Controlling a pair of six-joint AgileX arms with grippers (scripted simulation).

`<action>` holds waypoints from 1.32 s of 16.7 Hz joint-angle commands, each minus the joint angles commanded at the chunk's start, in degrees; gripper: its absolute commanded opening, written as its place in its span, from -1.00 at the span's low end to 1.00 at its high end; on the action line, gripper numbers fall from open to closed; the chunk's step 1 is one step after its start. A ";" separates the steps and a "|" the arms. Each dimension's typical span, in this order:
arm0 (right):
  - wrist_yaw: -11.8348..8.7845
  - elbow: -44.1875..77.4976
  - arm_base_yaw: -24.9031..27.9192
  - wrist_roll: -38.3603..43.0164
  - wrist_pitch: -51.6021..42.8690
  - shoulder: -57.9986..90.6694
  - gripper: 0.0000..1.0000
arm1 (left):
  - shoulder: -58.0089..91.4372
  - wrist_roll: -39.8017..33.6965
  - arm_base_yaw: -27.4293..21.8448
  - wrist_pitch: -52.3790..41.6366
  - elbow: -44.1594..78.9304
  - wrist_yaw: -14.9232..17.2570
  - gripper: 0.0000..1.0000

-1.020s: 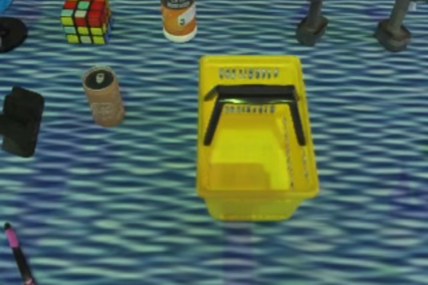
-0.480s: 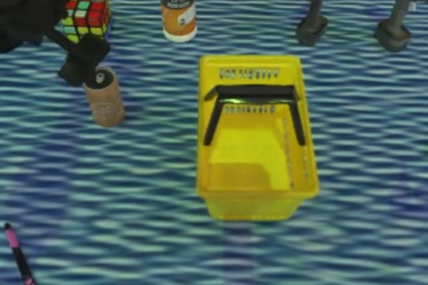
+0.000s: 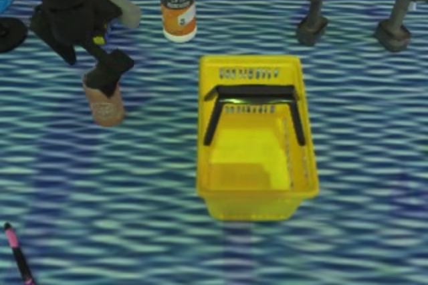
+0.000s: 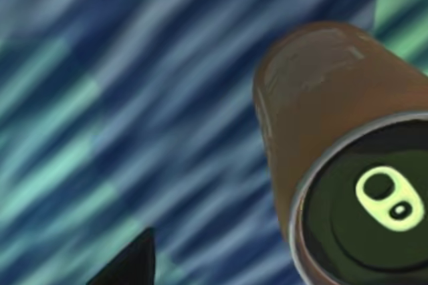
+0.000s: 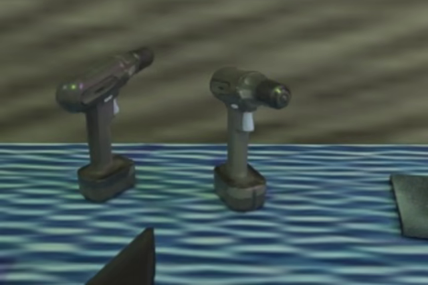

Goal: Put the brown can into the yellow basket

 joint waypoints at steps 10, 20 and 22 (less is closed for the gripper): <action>0.00 0.00 0.00 0.00 0.00 0.00 1.00 | 2.11 0.64 0.07 1.75 -0.54 -0.15 1.00; 0.00 0.00 0.00 0.00 0.00 0.00 1.00 | 3.39 0.60 0.04 9.53 -6.91 -0.13 0.85; 0.00 0.00 0.00 0.00 0.00 0.00 1.00 | 3.39 0.60 0.04 9.53 -6.91 -0.13 0.55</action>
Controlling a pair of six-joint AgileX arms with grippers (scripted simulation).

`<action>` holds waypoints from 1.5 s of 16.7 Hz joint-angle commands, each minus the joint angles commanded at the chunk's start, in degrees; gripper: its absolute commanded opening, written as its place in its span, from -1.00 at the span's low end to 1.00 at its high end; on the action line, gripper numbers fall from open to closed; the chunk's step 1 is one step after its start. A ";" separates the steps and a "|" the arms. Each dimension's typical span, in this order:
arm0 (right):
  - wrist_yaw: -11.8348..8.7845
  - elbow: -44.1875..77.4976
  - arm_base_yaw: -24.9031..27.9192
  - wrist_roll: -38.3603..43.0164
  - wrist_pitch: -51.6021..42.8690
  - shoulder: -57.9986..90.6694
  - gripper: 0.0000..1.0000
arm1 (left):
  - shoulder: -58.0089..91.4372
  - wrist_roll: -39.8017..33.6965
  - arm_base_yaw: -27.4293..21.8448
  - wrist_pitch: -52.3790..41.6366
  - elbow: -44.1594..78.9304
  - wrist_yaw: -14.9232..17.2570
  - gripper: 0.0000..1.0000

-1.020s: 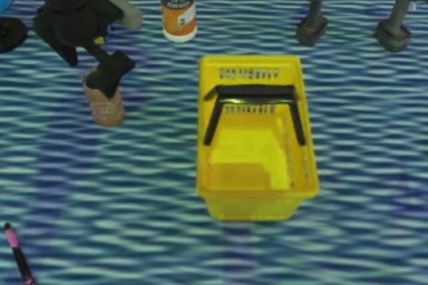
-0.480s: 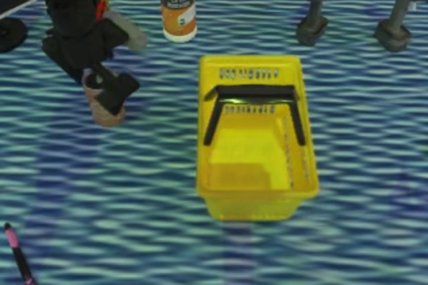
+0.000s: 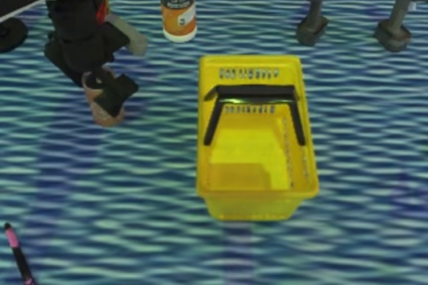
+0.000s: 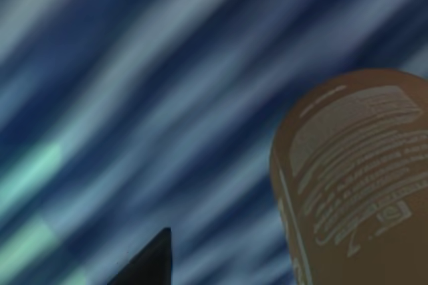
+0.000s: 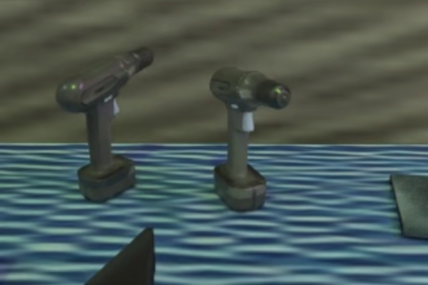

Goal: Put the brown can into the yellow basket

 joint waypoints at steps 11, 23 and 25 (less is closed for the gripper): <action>0.00 0.00 0.00 0.00 0.00 0.00 1.00 | 0.00 0.00 0.00 0.00 0.00 0.00 -1.00; 0.00 0.00 0.00 0.00 0.00 0.00 1.00 | -0.39 -0.92 -0.27 3.46 -0.86 2.75 -1.00; 0.00 0.00 0.00 0.00 0.00 0.00 1.00 | -0.89 -2.50 -0.64 8.64 -2.19 6.64 -1.00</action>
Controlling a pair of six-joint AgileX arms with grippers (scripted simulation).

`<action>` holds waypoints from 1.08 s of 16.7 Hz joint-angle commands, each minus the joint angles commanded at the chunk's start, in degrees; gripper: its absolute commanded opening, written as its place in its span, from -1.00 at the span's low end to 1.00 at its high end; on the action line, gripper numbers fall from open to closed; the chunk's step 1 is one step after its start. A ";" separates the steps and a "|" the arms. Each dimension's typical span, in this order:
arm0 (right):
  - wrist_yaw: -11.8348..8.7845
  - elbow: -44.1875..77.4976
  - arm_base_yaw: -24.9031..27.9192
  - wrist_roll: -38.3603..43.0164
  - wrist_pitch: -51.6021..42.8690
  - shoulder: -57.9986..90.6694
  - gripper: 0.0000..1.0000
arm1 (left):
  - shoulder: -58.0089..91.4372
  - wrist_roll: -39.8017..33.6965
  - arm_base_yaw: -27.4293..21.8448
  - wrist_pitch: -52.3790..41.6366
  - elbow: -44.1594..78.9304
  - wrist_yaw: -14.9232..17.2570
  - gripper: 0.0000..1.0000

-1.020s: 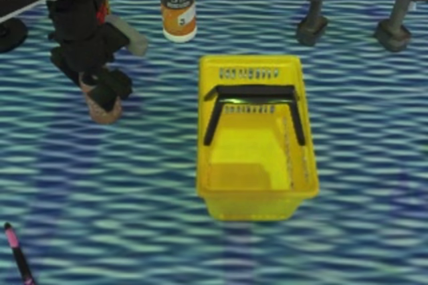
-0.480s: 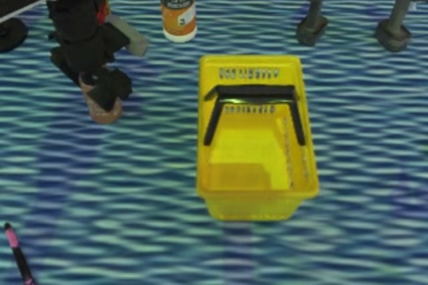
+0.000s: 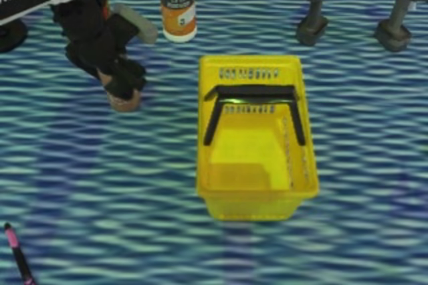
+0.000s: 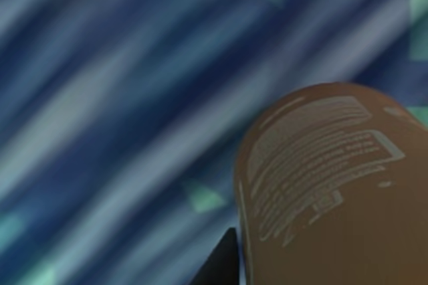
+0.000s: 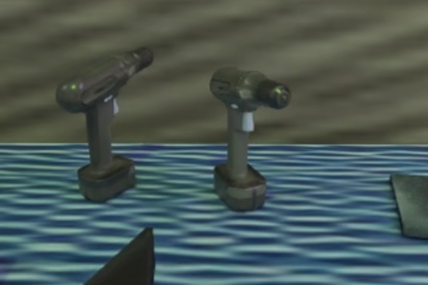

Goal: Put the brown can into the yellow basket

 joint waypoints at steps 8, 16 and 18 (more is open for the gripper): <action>0.00 0.00 0.00 0.00 0.00 0.00 1.00 | -3.56 -11.74 -2.22 39.09 -11.51 26.54 -1.00; 0.00 0.00 0.00 0.00 0.00 0.00 1.00 | -10.52 -25.34 -4.53 83.89 -26.65 55.53 -1.00; 0.00 0.00 0.00 0.00 0.00 0.00 1.00 | -12.33 -27.54 -4.93 90.83 -29.23 60.65 -1.00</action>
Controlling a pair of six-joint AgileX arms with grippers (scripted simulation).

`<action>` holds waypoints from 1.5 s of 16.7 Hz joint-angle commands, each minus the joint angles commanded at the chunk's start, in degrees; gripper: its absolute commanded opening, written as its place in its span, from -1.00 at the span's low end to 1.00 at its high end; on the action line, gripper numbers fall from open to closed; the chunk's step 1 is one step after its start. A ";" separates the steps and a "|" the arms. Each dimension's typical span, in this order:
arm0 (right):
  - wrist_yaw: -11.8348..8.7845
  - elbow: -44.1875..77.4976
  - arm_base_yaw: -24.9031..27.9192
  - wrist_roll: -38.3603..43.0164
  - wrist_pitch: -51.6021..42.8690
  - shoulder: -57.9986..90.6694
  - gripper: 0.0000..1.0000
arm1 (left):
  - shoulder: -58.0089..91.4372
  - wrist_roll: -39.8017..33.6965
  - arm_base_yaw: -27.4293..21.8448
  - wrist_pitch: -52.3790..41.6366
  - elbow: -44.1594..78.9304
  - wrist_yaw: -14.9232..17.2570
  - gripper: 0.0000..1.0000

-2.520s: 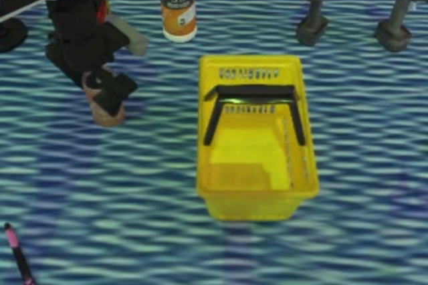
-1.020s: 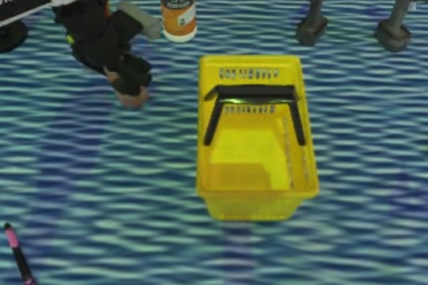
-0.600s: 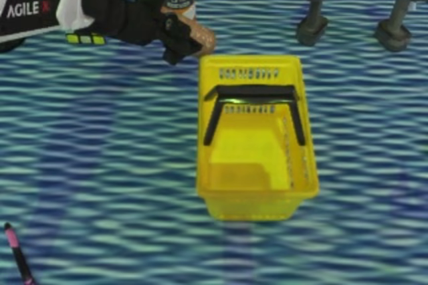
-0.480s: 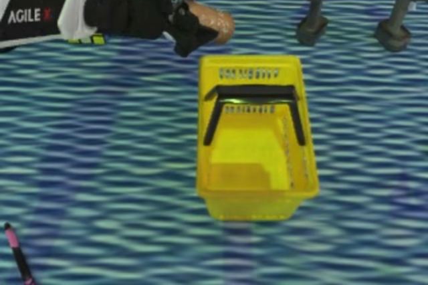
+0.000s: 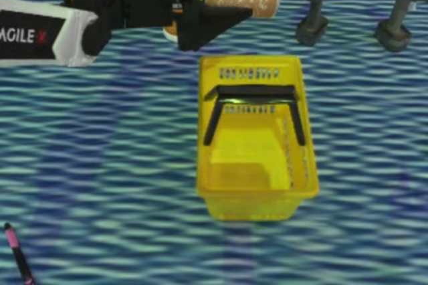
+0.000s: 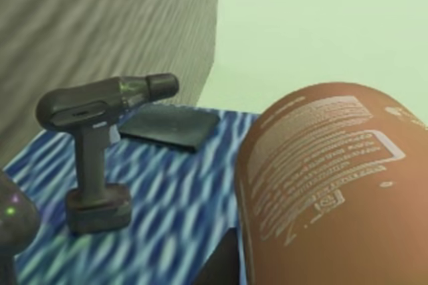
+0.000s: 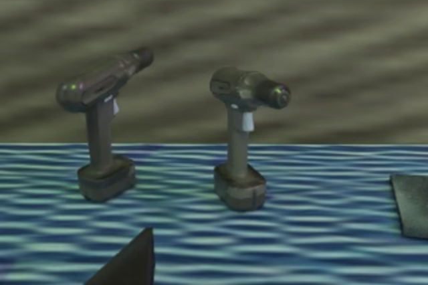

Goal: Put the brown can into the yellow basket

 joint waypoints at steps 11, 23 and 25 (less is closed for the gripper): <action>0.00 0.00 0.00 0.00 0.00 0.00 1.00 | -1.17 -2.11 -0.04 7.56 -2.70 5.45 -1.00; 0.00 0.00 0.00 0.00 0.00 0.00 1.00 | 11.78 -2.52 1.10 25.15 -6.84 5.53 -1.00; 0.00 0.00 0.00 0.00 0.00 0.00 1.00 | 11.78 -2.52 1.10 25.15 -6.84 5.53 -0.85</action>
